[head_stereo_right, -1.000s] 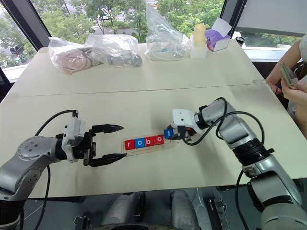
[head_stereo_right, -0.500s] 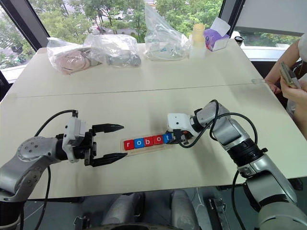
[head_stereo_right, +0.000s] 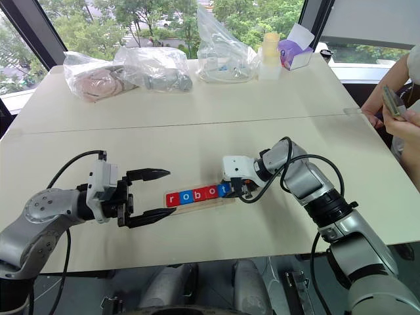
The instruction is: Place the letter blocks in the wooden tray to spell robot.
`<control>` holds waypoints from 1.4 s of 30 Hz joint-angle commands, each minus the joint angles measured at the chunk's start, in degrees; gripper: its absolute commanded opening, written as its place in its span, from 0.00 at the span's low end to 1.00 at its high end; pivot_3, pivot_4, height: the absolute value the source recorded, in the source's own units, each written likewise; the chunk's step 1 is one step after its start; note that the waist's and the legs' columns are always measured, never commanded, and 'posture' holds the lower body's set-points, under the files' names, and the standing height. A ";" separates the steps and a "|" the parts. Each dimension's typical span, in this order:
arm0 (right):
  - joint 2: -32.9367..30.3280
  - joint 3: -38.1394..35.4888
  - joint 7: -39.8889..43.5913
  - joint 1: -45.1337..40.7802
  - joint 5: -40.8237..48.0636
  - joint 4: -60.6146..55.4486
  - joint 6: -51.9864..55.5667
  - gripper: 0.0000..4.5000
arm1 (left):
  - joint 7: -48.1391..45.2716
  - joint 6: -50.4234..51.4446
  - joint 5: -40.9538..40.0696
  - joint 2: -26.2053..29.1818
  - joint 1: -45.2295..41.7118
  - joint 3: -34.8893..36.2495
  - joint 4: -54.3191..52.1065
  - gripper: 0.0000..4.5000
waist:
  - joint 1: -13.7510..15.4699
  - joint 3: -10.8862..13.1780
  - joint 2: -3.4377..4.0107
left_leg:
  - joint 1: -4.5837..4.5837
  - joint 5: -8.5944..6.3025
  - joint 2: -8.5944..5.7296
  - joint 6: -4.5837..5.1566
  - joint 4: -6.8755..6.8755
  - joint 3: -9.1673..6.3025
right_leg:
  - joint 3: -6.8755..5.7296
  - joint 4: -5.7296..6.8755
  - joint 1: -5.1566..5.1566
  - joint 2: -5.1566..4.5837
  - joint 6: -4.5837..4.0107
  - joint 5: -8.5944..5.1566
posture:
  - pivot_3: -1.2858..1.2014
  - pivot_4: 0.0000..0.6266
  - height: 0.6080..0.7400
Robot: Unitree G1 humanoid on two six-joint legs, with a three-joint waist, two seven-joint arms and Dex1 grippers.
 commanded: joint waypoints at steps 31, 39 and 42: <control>-3.13 -4.64 -2.58 -1.12 0.54 0.15 1.28 0.99 | 0.30 -0.64 -0.35 -1.04 -0.63 0.33 -0.44 1.00 | 0.04 0.00 0.00 | 0.00 0.00 0.00 0.00 0.00 0.01 | 0.00 0.00 0.01 -0.01 -0.01 0.00 | 0.52 0.24 1.00; -1.14 -4.24 -3.36 -2.16 0.42 1.22 0.67 0.99 | 0.31 -0.55 -0.35 -0.91 -0.48 0.59 -0.46 1.00 | 0.04 0.00 0.00 | 0.00 0.00 0.00 0.00 0.00 0.00 | 0.00 0.00 0.01 0.00 -0.01 0.00 | 0.52 0.24 1.00; -0.34 -4.10 -3.92 -2.69 0.03 2.08 0.32 0.99 | 0.34 -0.57 -0.42 -0.87 -0.10 0.75 -0.78 1.00 | 0.04 0.00 0.00 | 0.00 0.00 0.00 0.00 0.00 0.01 | 0.00 0.00 0.01 0.00 -0.01 0.00 | 0.52 0.24 1.00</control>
